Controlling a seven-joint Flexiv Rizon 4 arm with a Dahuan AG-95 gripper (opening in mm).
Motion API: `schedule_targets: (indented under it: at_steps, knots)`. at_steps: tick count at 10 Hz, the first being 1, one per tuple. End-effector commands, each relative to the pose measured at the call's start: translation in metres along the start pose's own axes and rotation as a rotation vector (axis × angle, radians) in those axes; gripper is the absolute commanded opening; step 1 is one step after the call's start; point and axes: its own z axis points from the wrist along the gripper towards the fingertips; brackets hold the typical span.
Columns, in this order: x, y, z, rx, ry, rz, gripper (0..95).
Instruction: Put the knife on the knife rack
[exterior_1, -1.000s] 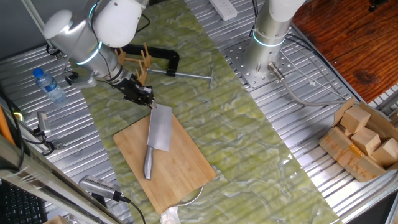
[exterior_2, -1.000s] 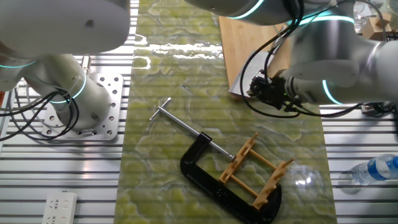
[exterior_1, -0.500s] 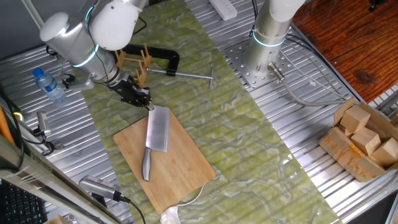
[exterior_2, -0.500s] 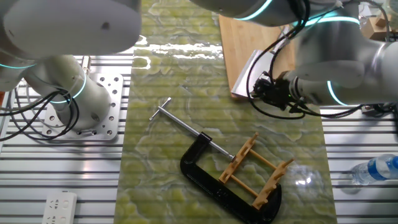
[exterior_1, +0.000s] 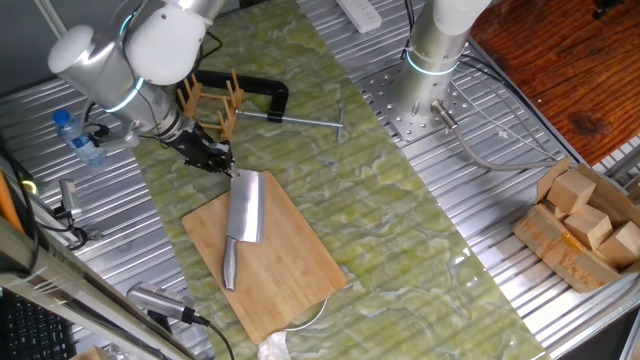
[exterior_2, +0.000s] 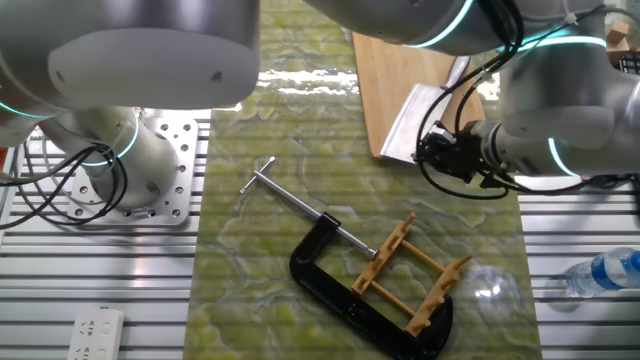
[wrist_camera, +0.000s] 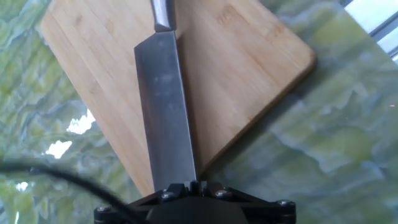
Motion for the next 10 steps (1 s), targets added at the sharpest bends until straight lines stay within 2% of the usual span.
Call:
schedule_targets:
  at_steps: [1,4,6,10]
  knots:
    - [0.004,-0.001,-0.002,-0.001,0.005,-0.009,0.0]
    - [0.009,-0.004,-0.003,0.009,0.025,-0.033,0.0]
    - [0.013,-0.004,-0.004,0.01,0.028,-0.035,0.0]
    - [0.028,-0.004,-0.007,0.025,0.046,-0.055,0.0]
